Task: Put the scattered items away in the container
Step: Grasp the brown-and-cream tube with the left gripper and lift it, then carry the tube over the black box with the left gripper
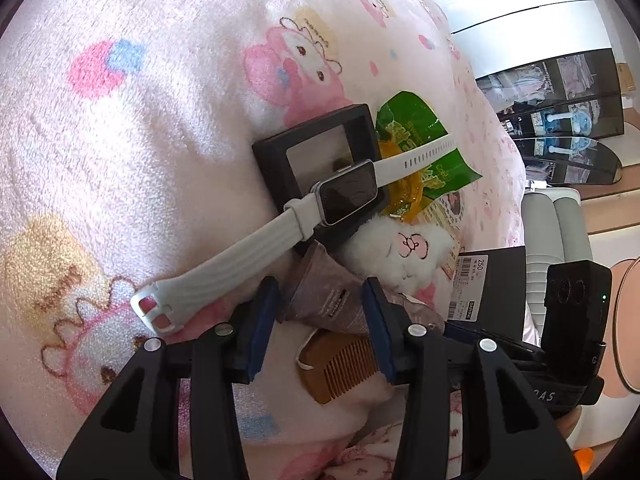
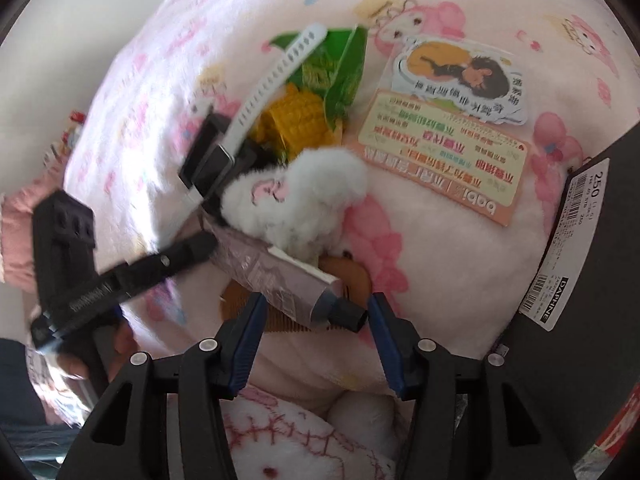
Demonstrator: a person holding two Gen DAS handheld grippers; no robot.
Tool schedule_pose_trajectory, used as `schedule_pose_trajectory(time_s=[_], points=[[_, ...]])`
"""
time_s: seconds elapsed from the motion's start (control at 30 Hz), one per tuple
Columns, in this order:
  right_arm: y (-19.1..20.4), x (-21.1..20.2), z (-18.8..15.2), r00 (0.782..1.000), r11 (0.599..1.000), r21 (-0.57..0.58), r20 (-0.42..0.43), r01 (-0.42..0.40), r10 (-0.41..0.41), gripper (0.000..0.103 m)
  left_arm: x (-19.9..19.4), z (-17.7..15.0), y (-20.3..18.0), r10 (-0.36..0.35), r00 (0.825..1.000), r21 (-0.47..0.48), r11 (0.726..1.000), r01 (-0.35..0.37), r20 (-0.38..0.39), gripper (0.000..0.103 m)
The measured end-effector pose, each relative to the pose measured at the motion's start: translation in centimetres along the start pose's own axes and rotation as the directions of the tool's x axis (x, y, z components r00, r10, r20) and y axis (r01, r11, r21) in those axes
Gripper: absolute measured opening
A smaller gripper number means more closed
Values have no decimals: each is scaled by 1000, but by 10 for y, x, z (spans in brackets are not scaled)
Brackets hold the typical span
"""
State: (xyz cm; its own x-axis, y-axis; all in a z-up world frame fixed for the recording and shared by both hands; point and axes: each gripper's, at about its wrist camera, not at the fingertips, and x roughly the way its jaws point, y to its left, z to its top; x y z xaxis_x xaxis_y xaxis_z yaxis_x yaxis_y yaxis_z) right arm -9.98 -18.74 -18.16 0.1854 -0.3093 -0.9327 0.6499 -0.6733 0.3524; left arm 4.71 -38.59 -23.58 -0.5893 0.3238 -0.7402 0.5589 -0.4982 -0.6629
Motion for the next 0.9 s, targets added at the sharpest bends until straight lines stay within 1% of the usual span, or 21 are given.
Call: schedule_pose_trajectory(time_s=[0.03,0.1,0.17,0.33,0.43,0.53,0.6,0.7,0.73,0.77,0.83,0.87,0.9], points=[[0,5,0,1000,1000,4,-20,6,-5,49,1,0,-3,7,1000,8,1000,-7,-8,45],[-1,8,1,999,1000,15,-34,-1,2,49,1,-2,-6,27,1000,10,1000,-27,-17,46],[-3,5,1,1000,1000,20,-22,-13,13,49,-1,-4,-8,39,999,13,999,-39,-24,46],[-7,-18,-7,994,998,45,102,-54,49,47,-20,-10,-19,5,1000,26,1000,-5,1,45],[-11,-40,-12,983,994,60,164,-91,80,46,-36,-10,-38,-11,1000,80,997,9,16,45],[-12,-73,-18,964,991,57,246,-118,100,42,-50,-11,-61,-44,999,125,991,43,0,45],[-11,-96,-22,949,991,55,299,-122,100,42,-59,-15,-81,-83,997,155,984,83,-5,45],[-19,-134,-40,922,992,51,376,-120,92,41,-69,-25,-120,-115,993,225,968,113,-2,45],[-21,-146,-47,913,991,52,398,-123,92,40,-71,-29,-134,-137,991,246,960,135,-10,45],[-26,-157,-55,905,989,50,412,-141,109,39,-71,-33,-147,-167,986,264,950,167,-26,45],[-37,-178,-71,889,986,57,444,-157,116,39,-66,-43,-175,-241,967,291,922,255,-84,45],[-45,-189,-80,880,982,64,457,-176,127,39,-59,-49,-189,-253,961,306,911,276,-114,45],[-54,-199,-89,872,980,70,470,-189,135,39,-51,-55,-204,-234,964,325,909,262,-125,45]])
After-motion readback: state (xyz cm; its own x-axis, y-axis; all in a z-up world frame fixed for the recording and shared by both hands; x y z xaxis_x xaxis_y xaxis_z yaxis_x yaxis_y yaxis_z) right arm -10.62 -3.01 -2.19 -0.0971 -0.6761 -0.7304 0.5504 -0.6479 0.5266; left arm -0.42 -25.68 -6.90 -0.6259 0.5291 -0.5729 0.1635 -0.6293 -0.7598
